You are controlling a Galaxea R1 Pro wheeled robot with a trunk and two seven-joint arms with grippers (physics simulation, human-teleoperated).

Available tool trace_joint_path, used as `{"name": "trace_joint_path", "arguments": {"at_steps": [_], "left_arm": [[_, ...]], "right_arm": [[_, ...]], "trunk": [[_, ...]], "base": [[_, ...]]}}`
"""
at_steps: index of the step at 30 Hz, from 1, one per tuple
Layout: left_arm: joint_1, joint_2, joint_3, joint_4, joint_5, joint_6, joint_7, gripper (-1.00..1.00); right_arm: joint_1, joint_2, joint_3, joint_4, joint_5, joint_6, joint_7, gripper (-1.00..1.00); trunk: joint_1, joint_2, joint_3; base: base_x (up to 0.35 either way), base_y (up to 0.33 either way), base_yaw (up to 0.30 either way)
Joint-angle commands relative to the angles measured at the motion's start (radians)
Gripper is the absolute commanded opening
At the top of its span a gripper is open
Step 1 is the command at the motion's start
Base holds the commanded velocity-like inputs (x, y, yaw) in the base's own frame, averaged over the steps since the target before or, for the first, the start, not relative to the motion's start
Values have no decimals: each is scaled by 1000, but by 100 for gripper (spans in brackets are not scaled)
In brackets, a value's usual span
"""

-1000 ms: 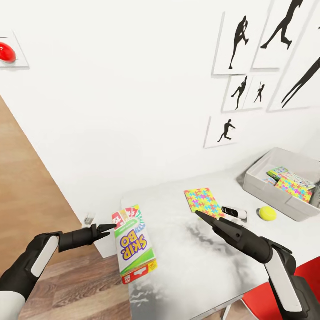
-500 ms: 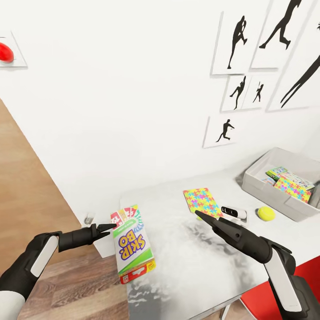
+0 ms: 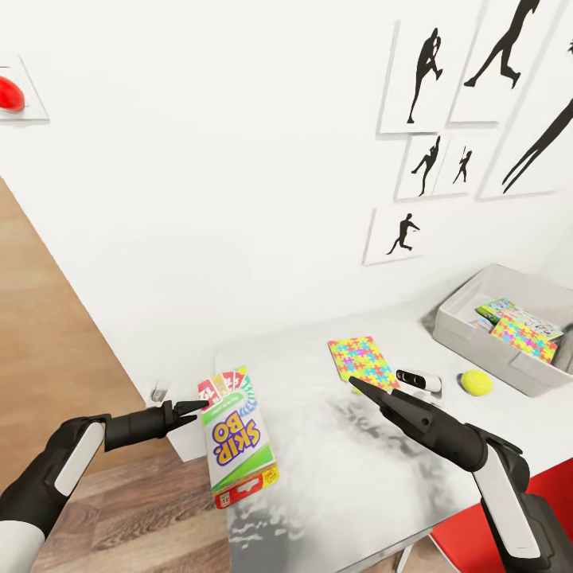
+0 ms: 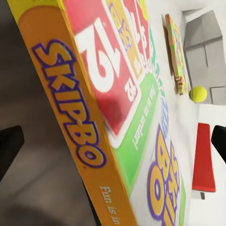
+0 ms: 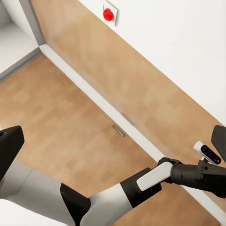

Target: Put all the toys in the child's room - the three board games (two on the bed and one on the table), the two jigsaw puzzles on the table, and the tennis ball on the table - inside the toy box on the table in the child's room.

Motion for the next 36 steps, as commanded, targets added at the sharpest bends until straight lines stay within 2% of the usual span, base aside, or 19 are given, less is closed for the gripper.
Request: {"name": "trace_joint_path", "arguments": {"at_steps": [1,9,14,26,36], "left_arm": [[-1,0,2,0,0,4,-3,100],[-1,0,8,0,0,8,-2,100],[-1,0,10,2,1,12,-2,100],[-1,0,12,3,1,14,-2,100],[-1,-1,11,3,1,13,-2,100]], "right_arm": [[-1,0,0,0,-4,6,0,100],[-1,0,1,0,-4,7,0,100],[-1,0,1,0,-4,7,0,100],[-1,1,2,0,-4,7,1,100],[-1,1,2,0,-4,7,1,100]], "trunk": [[0,-1,-1],[0,-1,-1],[19,-36,-17],[19,-36,-17],[57,-106,-48]], "base": [[0,-65,0],[0,-41,0],[0,-5,0],[0,0,0],[0,0,0]]}}
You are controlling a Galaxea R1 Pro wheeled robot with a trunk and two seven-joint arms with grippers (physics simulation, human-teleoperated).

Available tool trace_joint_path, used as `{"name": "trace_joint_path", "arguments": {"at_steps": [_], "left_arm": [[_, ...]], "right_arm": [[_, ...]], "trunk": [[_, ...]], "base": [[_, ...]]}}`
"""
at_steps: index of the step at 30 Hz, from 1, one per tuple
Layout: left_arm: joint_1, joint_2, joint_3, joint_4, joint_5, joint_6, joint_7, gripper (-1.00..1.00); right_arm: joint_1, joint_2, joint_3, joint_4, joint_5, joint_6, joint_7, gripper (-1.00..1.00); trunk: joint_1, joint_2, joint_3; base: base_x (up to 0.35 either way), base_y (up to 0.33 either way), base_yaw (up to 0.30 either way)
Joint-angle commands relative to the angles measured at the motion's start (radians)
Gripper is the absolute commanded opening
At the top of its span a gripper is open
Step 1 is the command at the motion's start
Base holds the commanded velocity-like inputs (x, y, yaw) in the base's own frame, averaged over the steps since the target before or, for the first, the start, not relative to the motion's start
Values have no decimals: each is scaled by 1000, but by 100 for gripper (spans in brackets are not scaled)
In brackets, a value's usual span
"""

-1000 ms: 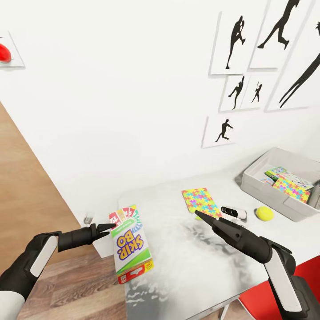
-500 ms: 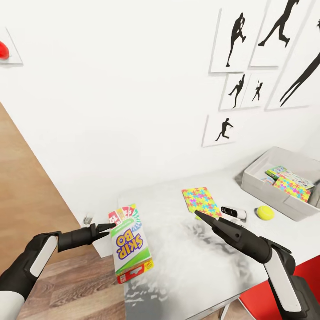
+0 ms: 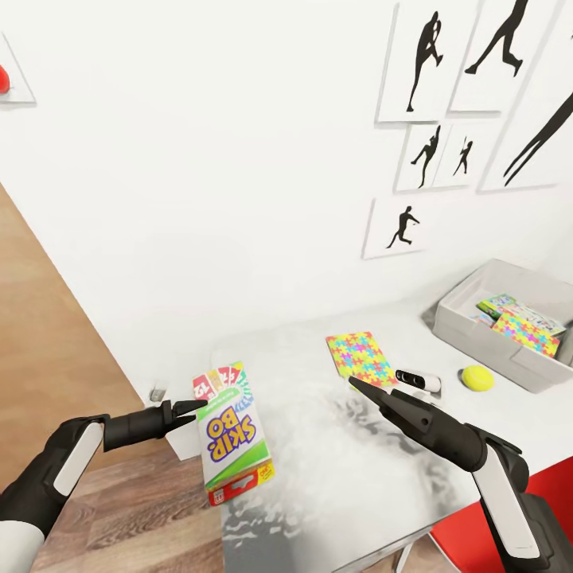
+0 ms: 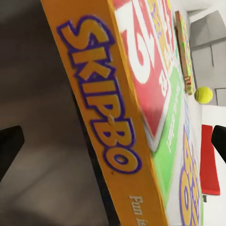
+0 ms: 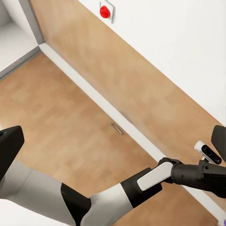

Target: Put all the toys in the child's room - the three board games (two on the bed and one on the table), the two jigsaw puzzles on the table, and the tennis ball on the table - inside the toy box on the table in the child's room.

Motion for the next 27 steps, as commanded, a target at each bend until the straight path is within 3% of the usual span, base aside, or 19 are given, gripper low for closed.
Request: {"name": "trace_joint_path", "arguments": {"at_steps": [1,4,27], "left_arm": [[-1,0,1,0,0,4,-3,100],[-1,0,1,1,0,4,-3,100],[-1,0,-1,0,-1,2,-2,100]], "right_arm": [[-1,0,0,0,-4,7,0,100],[-1,0,0,0,-4,7,0,100],[-1,0,0,0,-4,6,0,100]], "trunk": [[4,-8,-4],[15,-29,-13],[15,-29,-13]], "base": [[0,0,0],[0,0,0],[0,0,0]]}}
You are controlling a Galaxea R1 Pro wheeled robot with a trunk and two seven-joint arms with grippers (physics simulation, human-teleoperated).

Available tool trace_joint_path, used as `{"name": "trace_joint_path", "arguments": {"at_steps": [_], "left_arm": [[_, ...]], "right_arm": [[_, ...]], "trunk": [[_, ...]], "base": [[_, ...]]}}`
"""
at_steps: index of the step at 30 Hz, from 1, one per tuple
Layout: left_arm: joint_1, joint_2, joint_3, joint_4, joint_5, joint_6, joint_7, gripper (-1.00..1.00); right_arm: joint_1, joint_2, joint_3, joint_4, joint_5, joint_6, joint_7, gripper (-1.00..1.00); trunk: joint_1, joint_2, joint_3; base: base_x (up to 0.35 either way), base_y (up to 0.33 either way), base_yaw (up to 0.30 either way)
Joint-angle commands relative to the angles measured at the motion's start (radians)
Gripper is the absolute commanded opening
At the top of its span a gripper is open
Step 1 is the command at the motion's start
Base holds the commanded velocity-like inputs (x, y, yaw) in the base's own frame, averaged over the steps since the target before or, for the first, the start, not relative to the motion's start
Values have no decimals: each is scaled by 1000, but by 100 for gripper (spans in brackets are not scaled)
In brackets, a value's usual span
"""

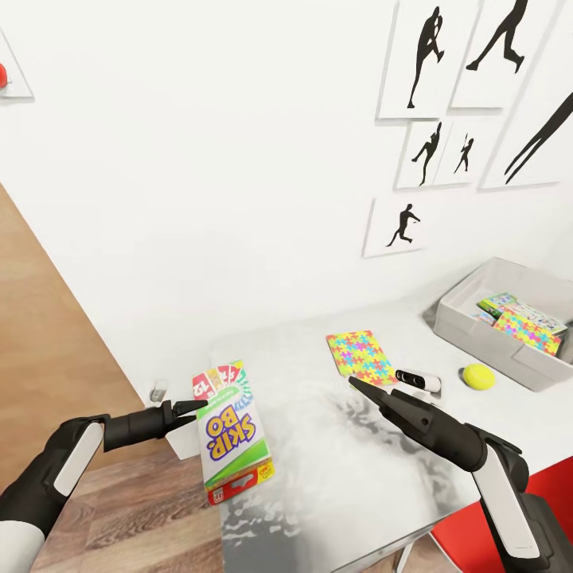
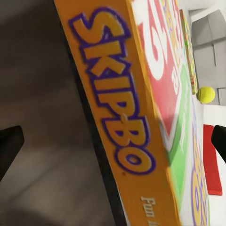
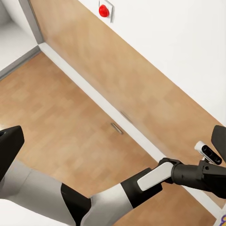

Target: Put all the toys in the child's room - the three board games (two on the bed and one on the table), the two jigsaw puzzles on the table, and the tennis ball on the table - inside the toy box on the table in the child's room.

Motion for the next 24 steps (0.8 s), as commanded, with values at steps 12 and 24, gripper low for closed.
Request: {"name": "trace_joint_path", "arguments": {"at_steps": [12,24], "left_arm": [[-1,0,0,-1,-1,3,-4,100],[-1,0,0,-1,1,3,-4,100]], "right_arm": [[-1,0,1,0,-4,6,0,100],[-1,0,2,0,-4,6,0,100]], "trunk": [[0,0,-1],[0,0,-1]], "base": [[0,-128,0],[0,-35,0]]}}
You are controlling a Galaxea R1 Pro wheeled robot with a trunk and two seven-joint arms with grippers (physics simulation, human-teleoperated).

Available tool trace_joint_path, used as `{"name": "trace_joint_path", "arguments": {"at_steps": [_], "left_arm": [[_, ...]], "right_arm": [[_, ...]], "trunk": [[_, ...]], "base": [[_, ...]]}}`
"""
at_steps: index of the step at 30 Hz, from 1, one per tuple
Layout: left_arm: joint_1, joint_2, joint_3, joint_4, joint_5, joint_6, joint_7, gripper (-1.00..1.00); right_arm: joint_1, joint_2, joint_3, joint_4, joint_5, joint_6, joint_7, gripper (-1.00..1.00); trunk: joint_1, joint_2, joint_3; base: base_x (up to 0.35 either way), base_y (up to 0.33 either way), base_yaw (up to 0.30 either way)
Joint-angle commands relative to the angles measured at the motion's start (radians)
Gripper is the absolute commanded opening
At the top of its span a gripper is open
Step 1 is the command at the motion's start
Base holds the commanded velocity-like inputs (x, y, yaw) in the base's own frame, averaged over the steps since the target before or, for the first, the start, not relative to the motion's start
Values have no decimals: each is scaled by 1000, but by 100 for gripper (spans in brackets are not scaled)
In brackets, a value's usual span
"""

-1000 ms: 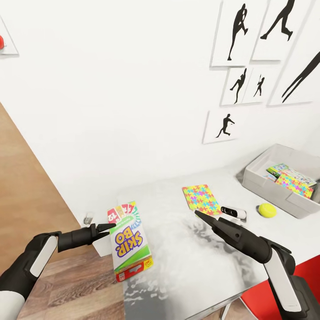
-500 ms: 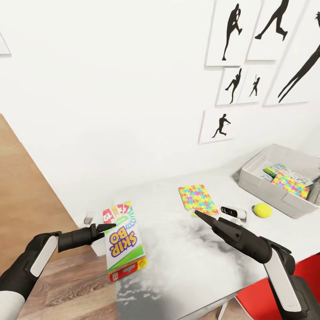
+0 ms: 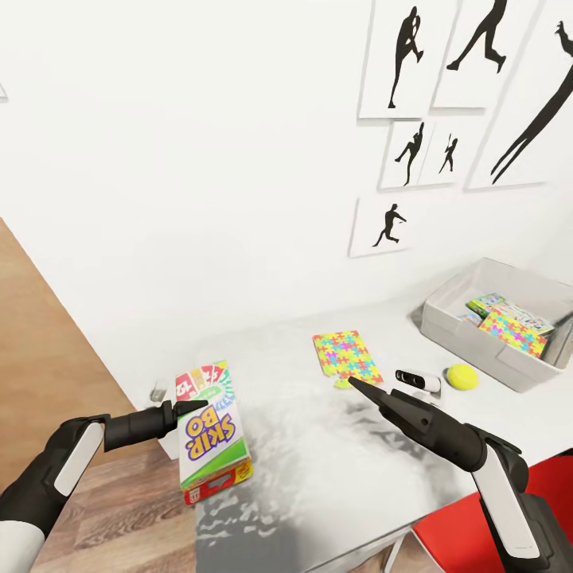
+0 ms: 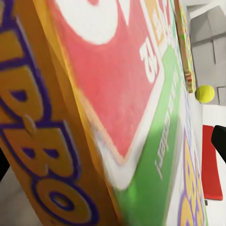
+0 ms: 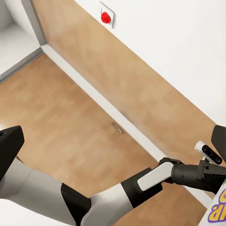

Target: Put all the toys in the child's room - the three board games (two on the bed and one on the table), the two jigsaw puzzles on the table, and the tennis ball on the table - inside the toy box on the table in the child's room.

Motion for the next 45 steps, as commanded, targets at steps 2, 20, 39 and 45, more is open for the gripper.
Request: {"name": "trace_joint_path", "arguments": {"at_steps": [2,20,39,45], "left_arm": [[-1,0,1,1,-1,4,-3,100],[-1,1,5,0,0,4,-4,-100],[-2,6,7,-36,2,80,-25,-100],[-3,10,10,-49,1,101,-83,-100]], "right_arm": [[-1,0,0,0,-4,7,0,100],[-1,0,0,0,-4,7,0,100],[-1,0,-2,0,-1,6,-2,100],[-1,-4,-7,0,4,4,-30,100]], "trunk": [[0,0,-1],[0,0,-1],[-58,105,46],[-81,147,65]], "base": [[0,-3,0],[0,0,0],[0,0,0],[0,0,0]]}}
